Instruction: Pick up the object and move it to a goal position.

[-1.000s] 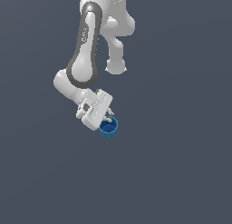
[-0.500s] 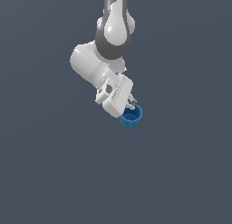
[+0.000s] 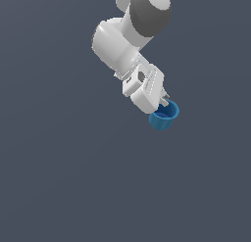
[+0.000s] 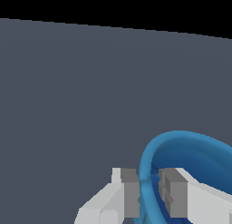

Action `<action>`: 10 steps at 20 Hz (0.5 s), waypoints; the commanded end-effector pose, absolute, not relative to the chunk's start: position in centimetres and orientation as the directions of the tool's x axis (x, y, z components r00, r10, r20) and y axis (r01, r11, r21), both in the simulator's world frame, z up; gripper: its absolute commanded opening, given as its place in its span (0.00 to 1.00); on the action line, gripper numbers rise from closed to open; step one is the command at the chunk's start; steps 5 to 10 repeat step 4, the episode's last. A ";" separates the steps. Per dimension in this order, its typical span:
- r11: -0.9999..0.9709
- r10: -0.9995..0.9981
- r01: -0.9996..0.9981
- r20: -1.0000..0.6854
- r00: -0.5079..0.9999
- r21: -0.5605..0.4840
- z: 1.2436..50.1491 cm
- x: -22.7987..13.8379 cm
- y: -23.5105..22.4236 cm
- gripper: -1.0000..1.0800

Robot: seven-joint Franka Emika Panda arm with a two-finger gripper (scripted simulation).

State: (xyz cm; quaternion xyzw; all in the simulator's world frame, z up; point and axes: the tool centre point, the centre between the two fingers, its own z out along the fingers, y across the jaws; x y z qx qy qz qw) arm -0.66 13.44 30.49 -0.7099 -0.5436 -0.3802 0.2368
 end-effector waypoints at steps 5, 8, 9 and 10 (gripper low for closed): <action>-0.300 0.591 0.950 0.798 0.120 0.080 31.8 -0.4 14.3 0.00; -0.300 0.591 0.950 0.798 0.120 0.080 31.8 -0.4 14.3 0.00; -0.300 0.591 0.950 0.798 0.120 0.080 31.8 -0.4 14.3 0.00; -0.300 0.591 0.950 0.798 0.120 0.080 31.8 -0.4 14.3 0.00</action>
